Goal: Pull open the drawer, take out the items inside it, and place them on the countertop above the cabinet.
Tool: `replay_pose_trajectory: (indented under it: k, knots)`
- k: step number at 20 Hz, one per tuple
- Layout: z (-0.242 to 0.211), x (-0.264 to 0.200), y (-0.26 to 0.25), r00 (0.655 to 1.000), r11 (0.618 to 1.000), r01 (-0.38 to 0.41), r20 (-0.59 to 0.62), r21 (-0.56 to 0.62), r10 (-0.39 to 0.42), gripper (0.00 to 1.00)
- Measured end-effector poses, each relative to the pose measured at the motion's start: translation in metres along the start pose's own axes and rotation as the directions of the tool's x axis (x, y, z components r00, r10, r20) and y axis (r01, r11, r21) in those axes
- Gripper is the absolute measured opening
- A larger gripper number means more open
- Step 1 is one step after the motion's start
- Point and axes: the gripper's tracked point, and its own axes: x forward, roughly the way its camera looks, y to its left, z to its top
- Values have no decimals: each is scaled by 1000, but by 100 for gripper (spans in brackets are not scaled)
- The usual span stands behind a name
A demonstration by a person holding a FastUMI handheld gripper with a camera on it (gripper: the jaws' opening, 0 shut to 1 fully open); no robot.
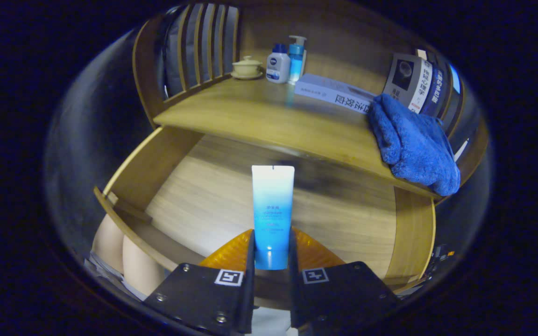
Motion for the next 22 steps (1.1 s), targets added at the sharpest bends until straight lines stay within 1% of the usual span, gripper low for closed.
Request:
replay_pose_trajectory:
  k: [3,7,10,13,14,16,20,22]
  knots:
    - [22,-17,8,998,1000,-13,62,4,13,31]
    - [58,-15,2,991,1000,13,133,24,-16,31]
    - [90,-2,-6,982,994,25,183,108,-45,31]
    - [115,17,-23,966,976,67,231,206,-115,31]
    - [122,23,-32,960,971,93,240,220,-146,31]
    - [128,34,-42,953,962,118,244,247,-179,31]
    - [135,56,-51,952,949,137,228,285,-206,31]
    - [141,61,-54,946,943,140,240,301,-217,31]
